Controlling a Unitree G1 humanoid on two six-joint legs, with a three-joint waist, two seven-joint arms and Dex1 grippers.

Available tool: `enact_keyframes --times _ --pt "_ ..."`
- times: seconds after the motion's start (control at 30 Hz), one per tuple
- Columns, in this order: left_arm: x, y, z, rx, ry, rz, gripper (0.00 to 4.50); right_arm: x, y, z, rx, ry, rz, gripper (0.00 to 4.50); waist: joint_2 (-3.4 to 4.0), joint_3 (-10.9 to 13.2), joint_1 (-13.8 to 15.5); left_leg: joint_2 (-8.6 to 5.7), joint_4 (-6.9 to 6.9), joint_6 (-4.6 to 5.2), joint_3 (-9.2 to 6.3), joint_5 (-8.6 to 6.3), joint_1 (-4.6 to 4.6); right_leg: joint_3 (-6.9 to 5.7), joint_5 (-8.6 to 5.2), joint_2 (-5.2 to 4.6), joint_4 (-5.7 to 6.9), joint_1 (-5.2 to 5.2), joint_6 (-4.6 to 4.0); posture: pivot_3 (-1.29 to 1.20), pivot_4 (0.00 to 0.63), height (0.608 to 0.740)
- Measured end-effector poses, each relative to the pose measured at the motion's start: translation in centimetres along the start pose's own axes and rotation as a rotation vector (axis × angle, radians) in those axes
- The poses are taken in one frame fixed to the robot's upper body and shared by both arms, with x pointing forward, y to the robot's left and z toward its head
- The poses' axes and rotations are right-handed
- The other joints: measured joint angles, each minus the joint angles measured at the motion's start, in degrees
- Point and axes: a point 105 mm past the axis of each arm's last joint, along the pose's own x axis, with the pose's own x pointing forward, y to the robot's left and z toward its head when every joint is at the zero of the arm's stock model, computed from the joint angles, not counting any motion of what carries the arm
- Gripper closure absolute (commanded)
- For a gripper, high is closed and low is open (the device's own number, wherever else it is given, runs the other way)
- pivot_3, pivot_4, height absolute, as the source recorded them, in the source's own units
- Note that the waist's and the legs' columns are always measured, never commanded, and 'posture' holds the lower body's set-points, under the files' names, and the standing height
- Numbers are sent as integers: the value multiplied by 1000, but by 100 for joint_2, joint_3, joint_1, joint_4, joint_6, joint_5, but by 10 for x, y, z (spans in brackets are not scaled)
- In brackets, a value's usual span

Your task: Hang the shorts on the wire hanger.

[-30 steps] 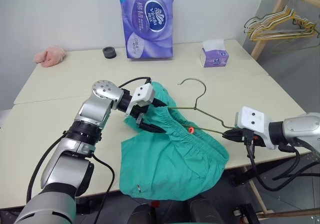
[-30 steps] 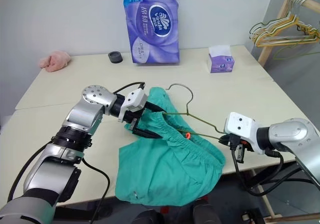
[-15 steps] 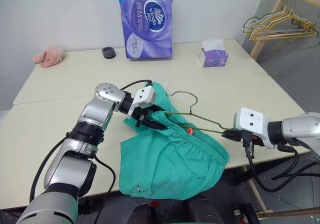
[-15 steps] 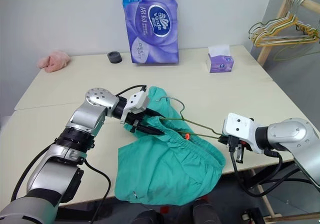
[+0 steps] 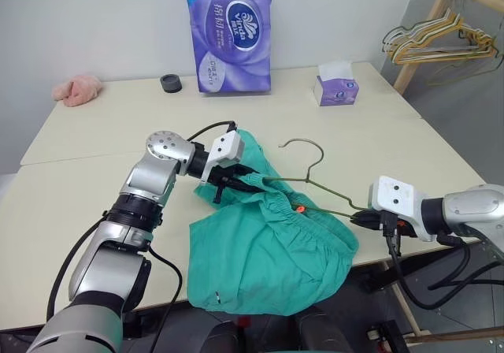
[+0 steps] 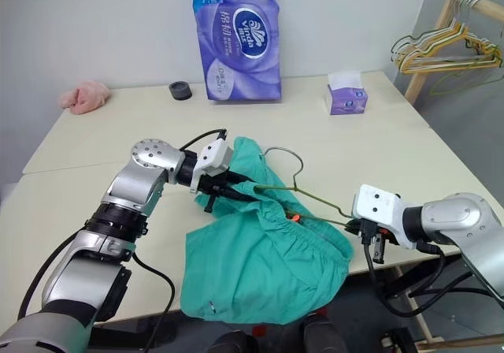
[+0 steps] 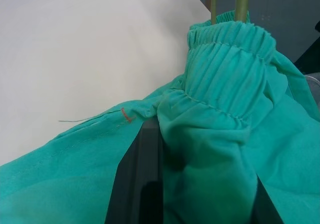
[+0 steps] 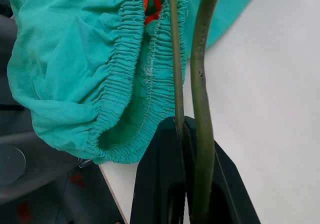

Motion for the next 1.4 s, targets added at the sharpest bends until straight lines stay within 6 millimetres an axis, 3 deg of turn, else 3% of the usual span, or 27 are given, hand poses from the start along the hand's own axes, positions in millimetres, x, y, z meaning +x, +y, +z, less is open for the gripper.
enact_keyframes --times 0.1,0.23,0.47,0.5,0.53,0.7,0.87,1.0,1.1,1.2,1.4 --pt "-2 -9 -2 -15 10 -41 3604 1 0 1 -1 -9 0 4500 1 0 -8 0 0 0 0 0 0 0 0 0 0 0 0 -219 67 740" --pt "-4 -16 -5 -47 17 -76 4439 1 0 3 -10 -17 -1 4500 1 0 0 0 3 0 0 0 0 -1 0 0 1 0 0 -220 72 740" --pt "-4 -15 -7 -59 24 -70 4480 2 -2 5 -49 -27 -18 4500 1 -1 3 0 4 0 1 0 0 -2 0 0 2 0 0 -220 72 740" --pt "-5 -15 -7 -60 24 -69 4500 2 -2 5 -48 -28 -18 3994 1 -1 3 0 4 0 0 0 0 -2 0 0 3 0 0 -225 73 740" --pt "-4 -15 -7 -60 25 -69 4500 2 -1 6 -48 -31 -18 3834 1 -1 2 0 4 0 1 0 0 -2 0 0 3 0 0 -225 73 740" --pt "-4 -15 -8 -47 35 -69 4500 -2 1 9 -53 -43 4 2139 1 -1 1 0 4 0 0 0 0 -2 0 0 3 0 0 -227 73 740" --pt "-2 -16 -11 -53 35 -69 4500 -25 -7 3 -59 19 -23 456 -1 -1 15 0 5 0 0 0 0 -4 0 0 2 2 0 -222 78 740" --pt "-1 -15 -16 -64 34 -47 4500 -51 -12 -29 86 92 -106 456 -5 -4 54 0 4 1 -6 0 -6 -2 0 0 -2 4 0 -227 83 740" --pt "-1 -14 -20 -75 37 -27 4500 -60 -12 -44 173 102 -168 456 -6 -5 38 -1 6 1 0 0 -1 -1 0 0 6 4 0 -234 84 740" --pt "0 -13 -20 -69 38 -21 4500 -55 0 -50 223 82 -172 456 -8 -7 -1 0 6 1 8 0 8 2 -1 5 22 4 1 -241 84 740" --pt "1 -12 -20 -62 36 -23 4500 -33 -1 -36 245 -15 -206 456 -13 -10 -54 0 9 1 11 0 13 4 -3 7 31 3 1 -252 79 740"
